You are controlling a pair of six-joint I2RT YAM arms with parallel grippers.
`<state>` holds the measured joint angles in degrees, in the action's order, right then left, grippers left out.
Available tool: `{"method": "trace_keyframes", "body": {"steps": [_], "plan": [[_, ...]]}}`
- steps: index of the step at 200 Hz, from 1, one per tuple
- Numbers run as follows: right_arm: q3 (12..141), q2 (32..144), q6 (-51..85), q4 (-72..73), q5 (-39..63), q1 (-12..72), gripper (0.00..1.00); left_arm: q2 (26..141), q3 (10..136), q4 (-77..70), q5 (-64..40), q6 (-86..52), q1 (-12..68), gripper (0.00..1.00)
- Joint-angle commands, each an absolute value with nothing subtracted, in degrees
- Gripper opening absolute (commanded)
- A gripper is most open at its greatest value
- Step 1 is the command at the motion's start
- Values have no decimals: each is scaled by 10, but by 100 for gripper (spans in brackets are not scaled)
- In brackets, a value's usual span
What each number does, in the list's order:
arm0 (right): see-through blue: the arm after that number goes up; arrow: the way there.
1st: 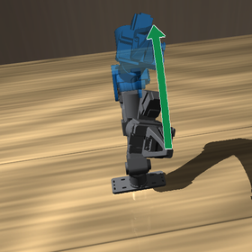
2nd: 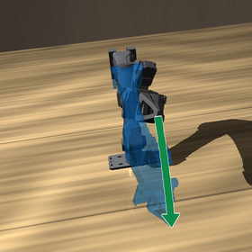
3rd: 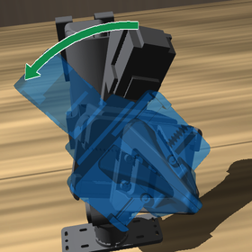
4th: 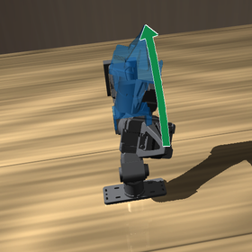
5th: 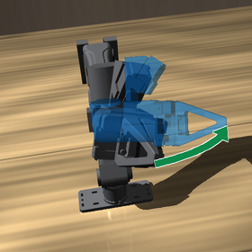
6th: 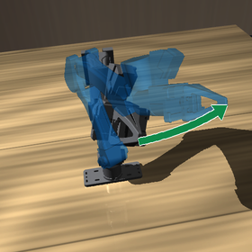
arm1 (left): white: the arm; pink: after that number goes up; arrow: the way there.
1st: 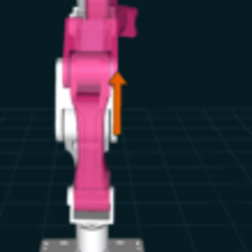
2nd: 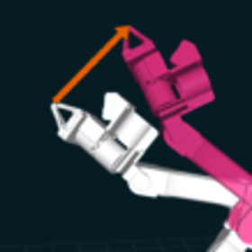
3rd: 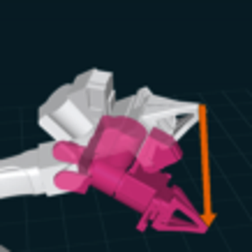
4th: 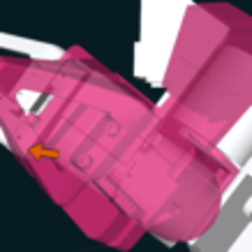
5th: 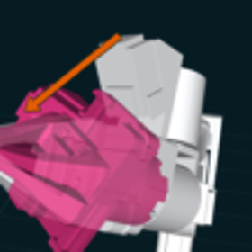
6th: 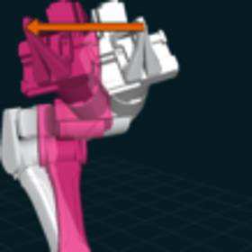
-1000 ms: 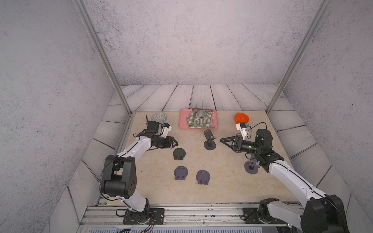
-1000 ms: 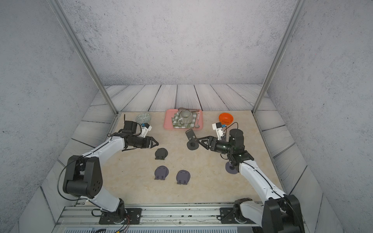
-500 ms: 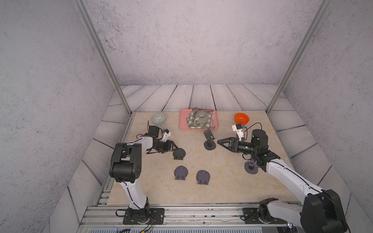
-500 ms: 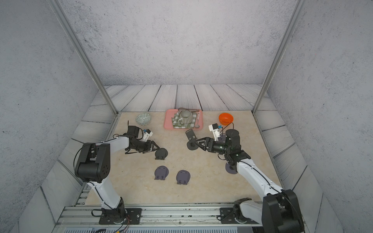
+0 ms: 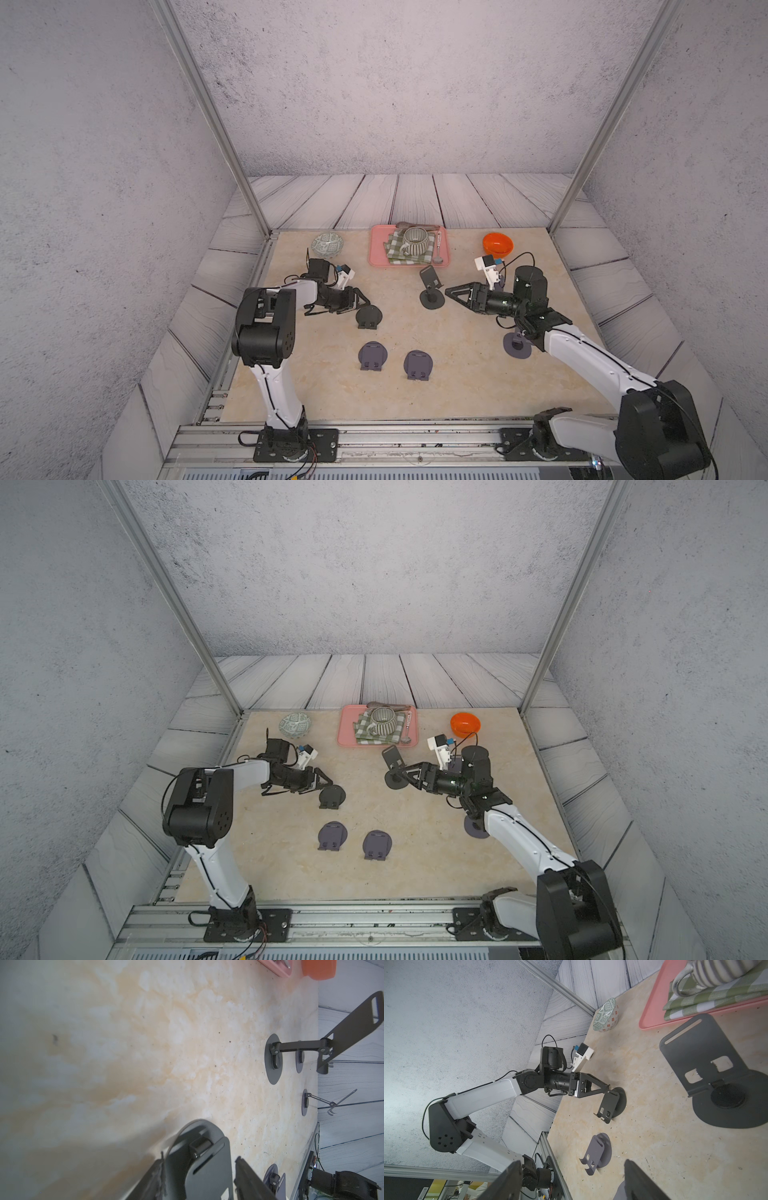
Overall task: Open the phone stand
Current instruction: Pick up the phone stand at the center of the board.
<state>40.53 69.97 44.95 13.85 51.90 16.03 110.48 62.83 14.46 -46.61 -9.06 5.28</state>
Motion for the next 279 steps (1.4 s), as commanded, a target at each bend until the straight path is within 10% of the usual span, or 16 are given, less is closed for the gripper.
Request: {"method": "trace_keyframes", "body": {"steps": [1, 147, 236, 279], "plan": [[401, 698, 450, 152, 512, 163, 80, 1117, 645, 145, -492, -87, 56, 57], [403, 712, 466, 166, 502, 171, 80, 1161, 681, 244, -505, -62, 95, 46], [397, 715, 470, 168, 496, 171, 80, 1168, 674, 251, -524, -66, 102, 0], [397, 713, 468, 162, 497, 171, 77, 1146, 665, 242, -525, -70, 105, 0]]}}
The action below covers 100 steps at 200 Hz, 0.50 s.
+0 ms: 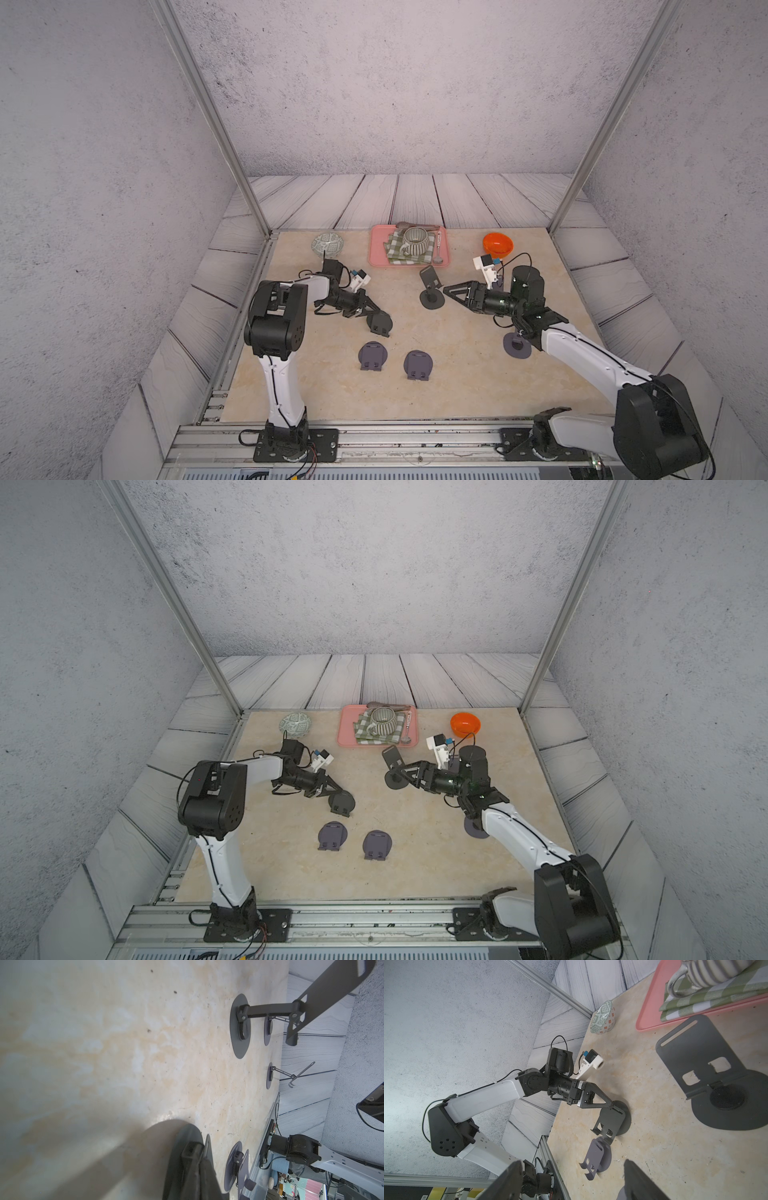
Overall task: Open the phone stand
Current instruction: Pick up the phone stand at the center of the board.
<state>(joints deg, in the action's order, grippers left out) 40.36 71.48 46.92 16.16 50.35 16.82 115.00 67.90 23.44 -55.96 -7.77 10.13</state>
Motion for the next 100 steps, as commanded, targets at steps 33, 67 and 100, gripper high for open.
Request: {"method": "trace_keyframes", "body": {"steps": [33, 67, 100], "plan": [[414, 703, 457, 122, 504, 171, 77, 1075, 641, 183, -542, -132, 105, 0], [446, 683, 417, 41, 531, 172, 77, 955, 585, 59, -571, -254, 105, 0], [463, 666, 395, -15, 541, 189, 74, 864, 555, 17, -583, -316, 105, 0]]}}
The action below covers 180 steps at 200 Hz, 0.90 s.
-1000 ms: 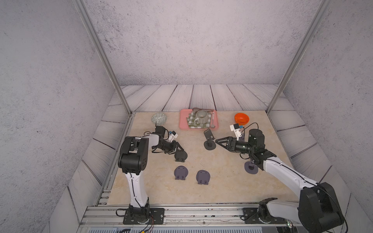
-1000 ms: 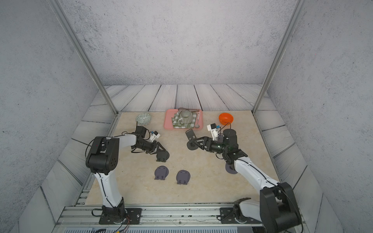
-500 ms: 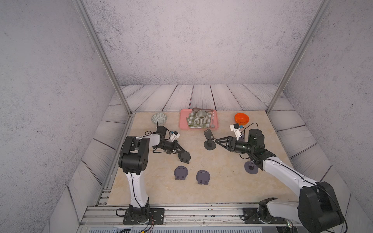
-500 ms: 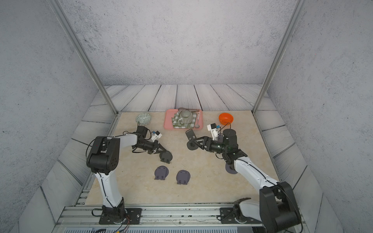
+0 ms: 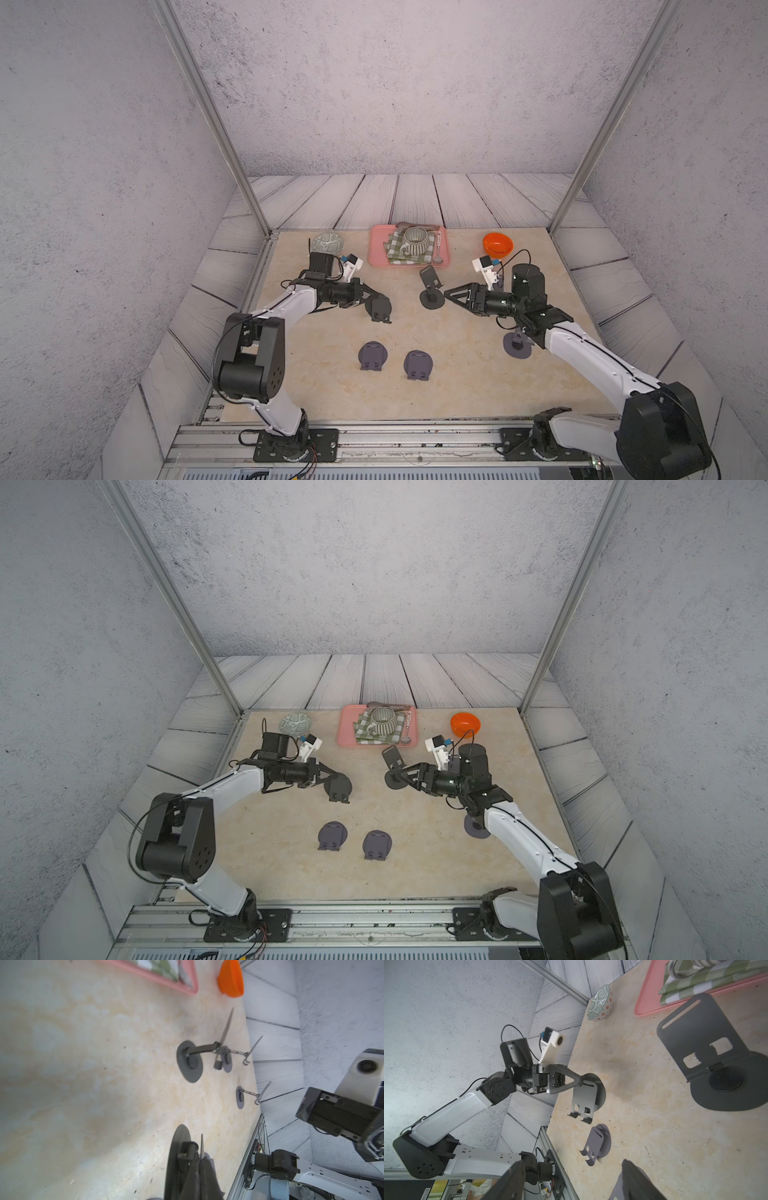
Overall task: Open the phone stand
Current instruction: Pick up the phone stand at the center of the board, then open the phone stand.
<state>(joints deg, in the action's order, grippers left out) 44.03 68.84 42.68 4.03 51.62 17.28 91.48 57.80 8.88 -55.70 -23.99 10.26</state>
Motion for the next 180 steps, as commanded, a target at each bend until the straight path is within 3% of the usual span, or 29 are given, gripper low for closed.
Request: {"method": "trace_keyframes", "body": {"steps": [1, 44, 99, 121, 180], "plan": [[464, 665, 395, -16, 540, 190, 74, 861, 554, 13, -584, -320, 105, 0], [485, 649, 422, 1, 505, 267, 71, 736, 477, -182, -627, -518, 107, 0], [551, 675, 373, -54, 456, 370, 62, 578, 428, -170, -613, -598, 130, 0], [537, 677, 395, 0, 454, 396, 60, 529, 419, -147, -605, -602, 136, 0], [548, 703, 406, 25, 453, 426, 53, 502, 418, -131, -608, -599, 143, 0]]}}
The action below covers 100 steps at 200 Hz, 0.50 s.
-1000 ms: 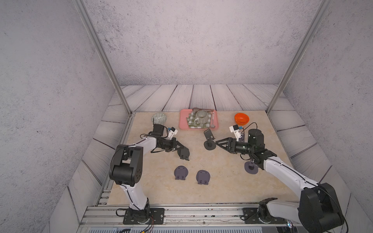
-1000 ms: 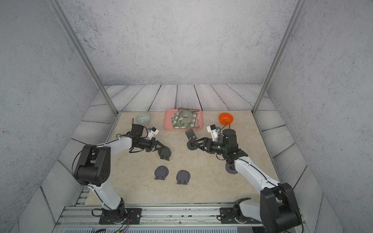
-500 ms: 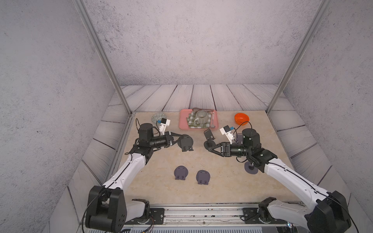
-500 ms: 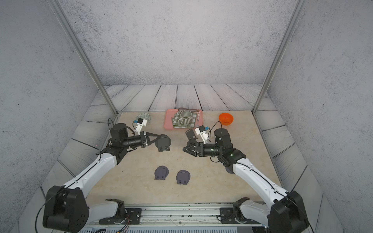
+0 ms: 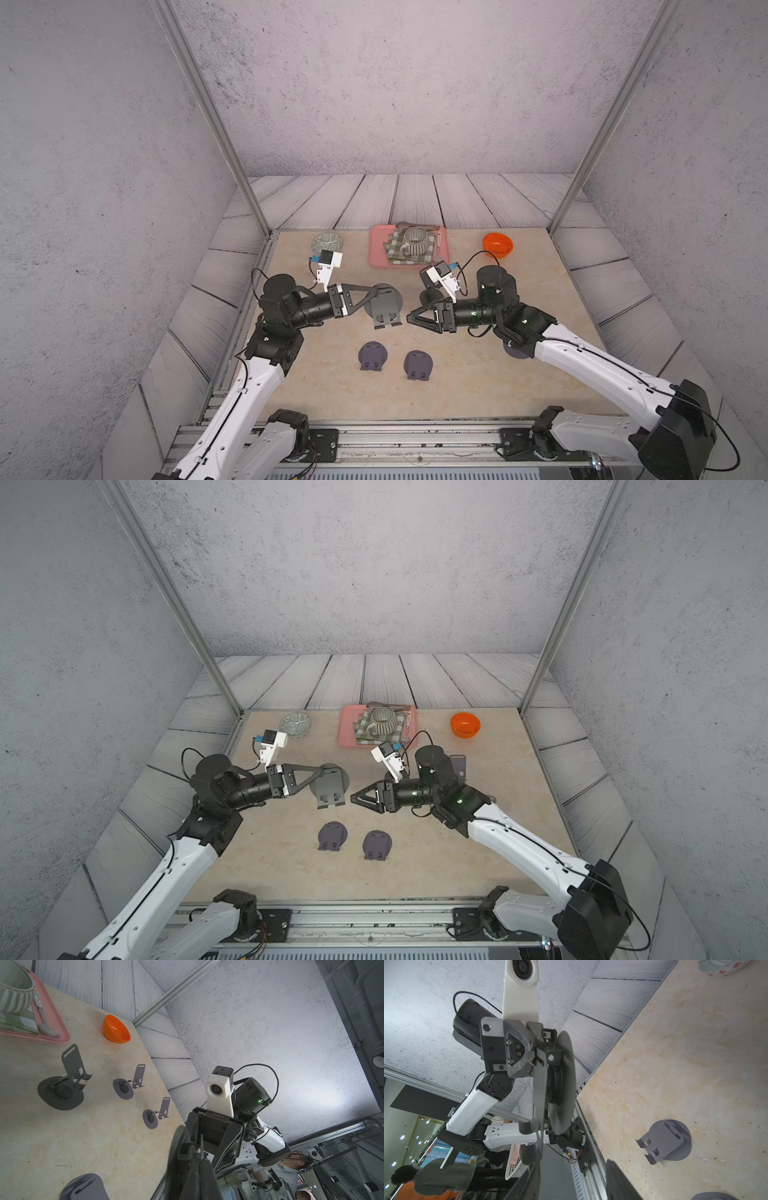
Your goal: Open the phone stand
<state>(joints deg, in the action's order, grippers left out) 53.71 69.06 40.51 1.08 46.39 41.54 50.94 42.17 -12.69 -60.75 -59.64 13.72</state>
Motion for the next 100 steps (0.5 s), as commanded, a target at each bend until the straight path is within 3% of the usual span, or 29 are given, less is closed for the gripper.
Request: {"method": "trace_keyframes", "body": {"steps": [1, 100], "plan": [[548, 703, 406, 26, 452, 426, 53, 502, 418, -132, -608, -599, 143, 0], [575, 734, 395, 30, 442, 429, 46, 493, 415, -124, -621, -591, 156, 0]]}}
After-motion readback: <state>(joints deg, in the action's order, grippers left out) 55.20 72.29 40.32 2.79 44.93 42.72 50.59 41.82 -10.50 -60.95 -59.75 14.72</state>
